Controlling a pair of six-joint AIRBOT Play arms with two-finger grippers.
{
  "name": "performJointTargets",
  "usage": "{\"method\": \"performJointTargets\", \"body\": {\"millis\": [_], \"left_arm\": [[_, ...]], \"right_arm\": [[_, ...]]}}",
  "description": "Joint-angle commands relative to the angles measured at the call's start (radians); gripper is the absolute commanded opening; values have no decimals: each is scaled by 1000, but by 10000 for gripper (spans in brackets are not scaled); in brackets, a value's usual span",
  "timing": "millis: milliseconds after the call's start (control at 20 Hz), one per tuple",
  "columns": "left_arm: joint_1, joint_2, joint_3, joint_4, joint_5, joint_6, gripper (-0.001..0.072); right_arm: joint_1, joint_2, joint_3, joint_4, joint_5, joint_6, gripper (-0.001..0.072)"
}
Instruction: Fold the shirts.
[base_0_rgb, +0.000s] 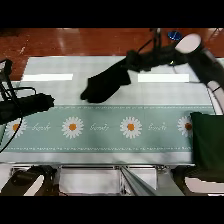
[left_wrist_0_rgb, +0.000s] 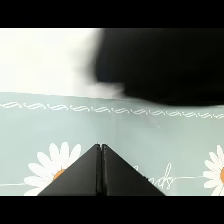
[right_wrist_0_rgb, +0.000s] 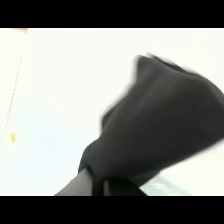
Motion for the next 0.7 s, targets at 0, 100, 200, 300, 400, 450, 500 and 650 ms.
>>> {"method": "performJointTargets", "body": {"millis": [0, 100, 200, 300, 400, 450, 500, 650], "left_arm": [[0, 0, 0, 0, -6, 1, 21], [0, 0, 0, 0, -6, 1, 21], [0, 0, 0, 0, -6, 0, 21], [0, 0, 0, -11, -7, 1, 21], [0, 0, 0, -11, -6, 1, 21], [0, 0, 0, -11, -6, 1, 21], [0, 0, 0, -11, -6, 1, 21], [0, 0, 0, -11, -6, 1, 21]], "right_arm": [[-111, 40, 217, -181, 156, 110, 20], [-217, 108, 222, -196, 185, 130, 20], [-342, 175, 222, -196, 243, 142, 20], [-483, 232, 222, -196, 336, 146, 19], [-629, 276, 222, -197, 438, 161, 18], [-701, 297, 221, -204, 488, 169, 18], [-761, 319, 212, -224, 523, 185, 18], [-933, 403, 114, -379, 650, 198, 18]]}}
